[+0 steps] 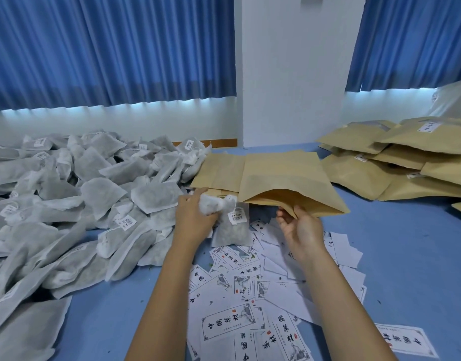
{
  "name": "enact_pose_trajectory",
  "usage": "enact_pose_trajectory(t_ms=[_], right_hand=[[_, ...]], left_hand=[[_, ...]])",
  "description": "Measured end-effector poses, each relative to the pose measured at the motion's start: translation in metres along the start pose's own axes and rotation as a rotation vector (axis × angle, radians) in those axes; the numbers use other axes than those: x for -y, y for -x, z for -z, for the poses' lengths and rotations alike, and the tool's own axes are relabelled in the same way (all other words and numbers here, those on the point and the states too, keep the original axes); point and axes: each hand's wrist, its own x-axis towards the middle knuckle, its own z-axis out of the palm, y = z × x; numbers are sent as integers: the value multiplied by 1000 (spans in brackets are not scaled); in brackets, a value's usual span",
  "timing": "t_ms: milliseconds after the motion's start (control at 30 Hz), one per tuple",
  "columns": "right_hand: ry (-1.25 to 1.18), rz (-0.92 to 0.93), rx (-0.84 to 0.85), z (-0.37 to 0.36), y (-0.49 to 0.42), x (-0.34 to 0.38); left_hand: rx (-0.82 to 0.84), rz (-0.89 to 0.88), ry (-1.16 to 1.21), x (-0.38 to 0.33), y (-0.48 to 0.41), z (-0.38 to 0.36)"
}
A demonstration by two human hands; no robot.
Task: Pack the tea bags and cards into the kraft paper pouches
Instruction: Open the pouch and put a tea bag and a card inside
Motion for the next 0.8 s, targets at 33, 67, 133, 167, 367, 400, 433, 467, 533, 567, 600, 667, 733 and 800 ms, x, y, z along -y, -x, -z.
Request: enact_pose_trajectory(t_ms=[33, 67, 133, 167, 367, 400, 433, 467, 533, 567, 600, 667, 733, 800], right_hand=[[2, -2, -4, 0, 0, 0], [6, -6, -8, 0, 1, 0], [13, -9, -12, 0, 2, 1], [13, -8, -14, 0, 2, 2], [6, -1, -28, 1, -2, 4], [7, 6, -28, 1, -2, 4], [3, 15, -29, 1, -3, 4], [-1, 25, -30, 2, -3, 4], [16, 45, -32, 3, -4, 4], [24, 51, -29, 4, -5, 4], [25, 54, -24, 5, -6, 4], [28, 61, -22, 6, -7, 3], [48, 58, -36, 7, -10, 3], [60, 53, -50, 8, -11, 4]], left_hand=[[44, 2, -150, 3, 2, -4], [81, -10, -279, 5, 6, -9], [72, -23, -373, 6, 13, -17], [25, -7, -361, 4, 15, -19], [-386, -159, -265, -35, 20, -17], [-317, -221, -281, -41, 24, -23], [-211, -232, -311, -44, 28, -31], [-101, -196, -364, -45, 33, -40], [49, -82, -465, -38, 36, -53], [79, -56, -468, -34, 36, -56], [88, -59, -444, -31, 36, -57], [86, -94, -382, -28, 33, -56], [59, -112, -276, -25, 30, -54], [18, -100, -46, -29, 26, -45]])
